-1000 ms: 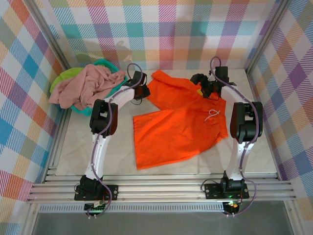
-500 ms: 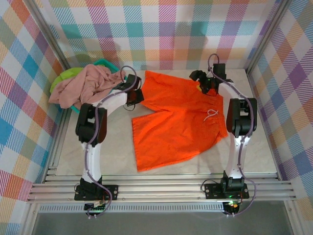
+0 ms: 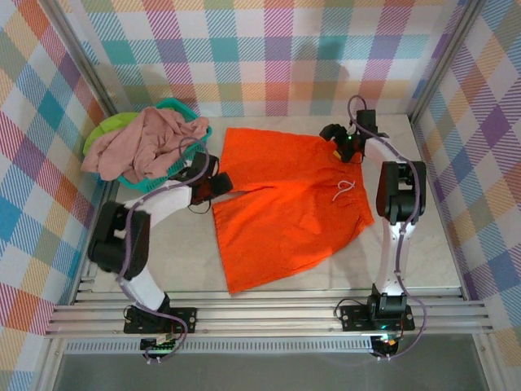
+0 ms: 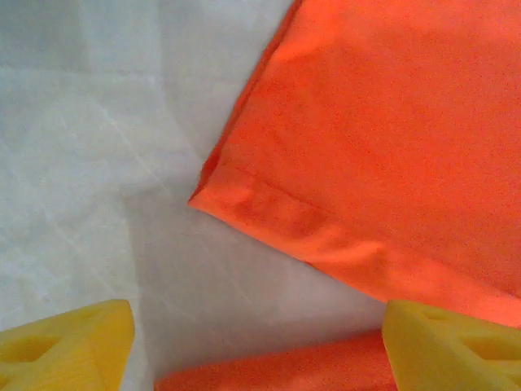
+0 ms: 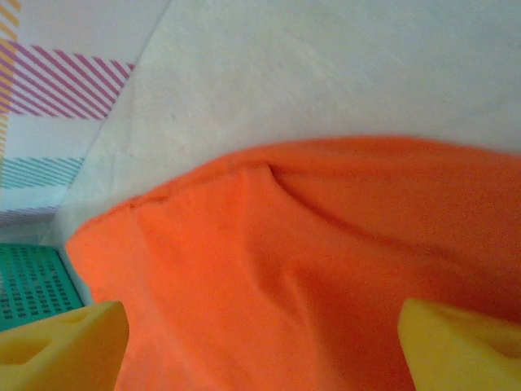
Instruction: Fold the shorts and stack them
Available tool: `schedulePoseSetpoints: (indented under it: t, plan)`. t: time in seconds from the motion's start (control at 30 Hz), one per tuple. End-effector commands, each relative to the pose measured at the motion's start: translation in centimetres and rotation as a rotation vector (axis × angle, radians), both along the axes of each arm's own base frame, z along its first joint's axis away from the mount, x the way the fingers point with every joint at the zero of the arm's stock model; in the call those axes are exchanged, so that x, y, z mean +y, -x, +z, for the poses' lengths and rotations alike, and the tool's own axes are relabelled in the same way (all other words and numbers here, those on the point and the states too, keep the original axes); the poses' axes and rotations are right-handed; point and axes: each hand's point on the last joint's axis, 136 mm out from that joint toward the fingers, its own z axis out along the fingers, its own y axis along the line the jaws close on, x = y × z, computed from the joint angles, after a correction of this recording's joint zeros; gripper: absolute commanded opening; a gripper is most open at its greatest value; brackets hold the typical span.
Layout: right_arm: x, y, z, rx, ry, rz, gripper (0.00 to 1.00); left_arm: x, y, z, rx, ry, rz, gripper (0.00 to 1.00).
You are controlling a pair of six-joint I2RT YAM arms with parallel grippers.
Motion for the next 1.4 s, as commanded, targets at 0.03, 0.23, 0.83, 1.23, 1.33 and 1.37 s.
schedulePoseSetpoints:
  t: [0.03, 0.23, 0.83, 1.23, 1.33, 1.37]
  plan:
    - [-2.3, 4.9, 7.1, -0.114, 0.083, -0.022, 0.86, -1.7, 3.9, 9.1, -0.161, 0.060, -0.059, 0.82]
    - [-4.5, 13.6, 5.4, -0.038, 0.155, -0.081, 0.86, -3.1, 14.1, 4.9, -0.022, 0.100, -0.050, 0.81]
    - [-9.0, 24.4, 3.7, 0.051, 0.119, -0.221, 0.81, -6.2, 27.8, -5.3, 0.271, -0.011, -0.160, 0.60]
    - [-9.2, 25.5, 2.8, 0.084, 0.154, -0.221, 0.81, -4.9, 29.9, -6.7, 0.345, -0.046, -0.162, 0.51]
    - [-9.2, 25.5, 2.8, 0.082, 0.152, -0.221, 0.81, -4.9, 30.1, -6.9, 0.354, -0.051, -0.167, 0.49]
    - [-9.2, 25.5, 2.7, 0.083, 0.148, -0.221, 0.81, -5.0, 30.1, -7.1, 0.355, -0.047, -0.169, 0.47]
